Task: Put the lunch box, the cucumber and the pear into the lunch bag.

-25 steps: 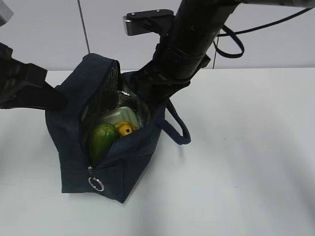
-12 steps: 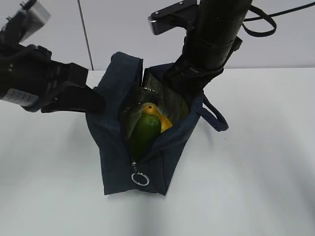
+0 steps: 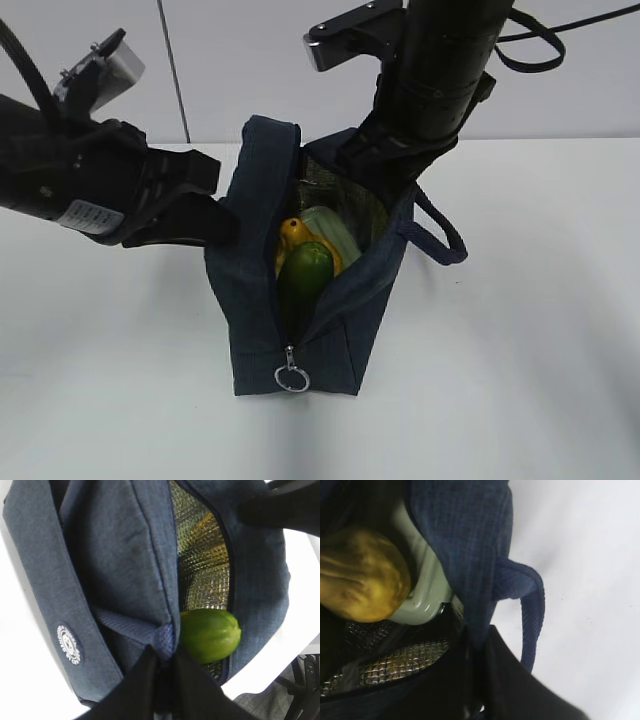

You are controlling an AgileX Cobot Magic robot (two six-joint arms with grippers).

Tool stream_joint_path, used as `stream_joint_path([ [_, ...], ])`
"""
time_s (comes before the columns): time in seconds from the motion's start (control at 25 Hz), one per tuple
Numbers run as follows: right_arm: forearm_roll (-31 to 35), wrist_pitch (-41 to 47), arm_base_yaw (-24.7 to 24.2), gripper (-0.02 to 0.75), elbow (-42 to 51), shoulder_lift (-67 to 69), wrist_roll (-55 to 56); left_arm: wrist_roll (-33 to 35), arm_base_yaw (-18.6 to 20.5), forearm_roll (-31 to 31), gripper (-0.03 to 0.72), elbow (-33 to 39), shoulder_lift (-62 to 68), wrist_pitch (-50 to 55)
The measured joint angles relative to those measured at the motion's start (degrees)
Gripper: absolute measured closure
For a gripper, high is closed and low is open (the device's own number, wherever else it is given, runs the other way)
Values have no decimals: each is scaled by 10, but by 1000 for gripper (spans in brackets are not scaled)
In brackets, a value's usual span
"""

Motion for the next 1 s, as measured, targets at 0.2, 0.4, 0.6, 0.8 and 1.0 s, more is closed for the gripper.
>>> stream_joint_path([
  [0.2,7,0,0,671,0,0,14,1,0,-4,663,0,2,-1],
  [0.4,7,-8,0,439,-1,0,27,1,0,-16,528,0,2,-1],
  [0.6,7,-9,-1,344,-1,-4,41,3,0,-19,299,0,2,-1],
  [0.8,7,-8,-1,336,-1,-28,42,26,0,-5,221,0,-26,9],
  [1.0,7,10,-1,336,-1,-61,43,64,0,70,218,0,-73,29],
])
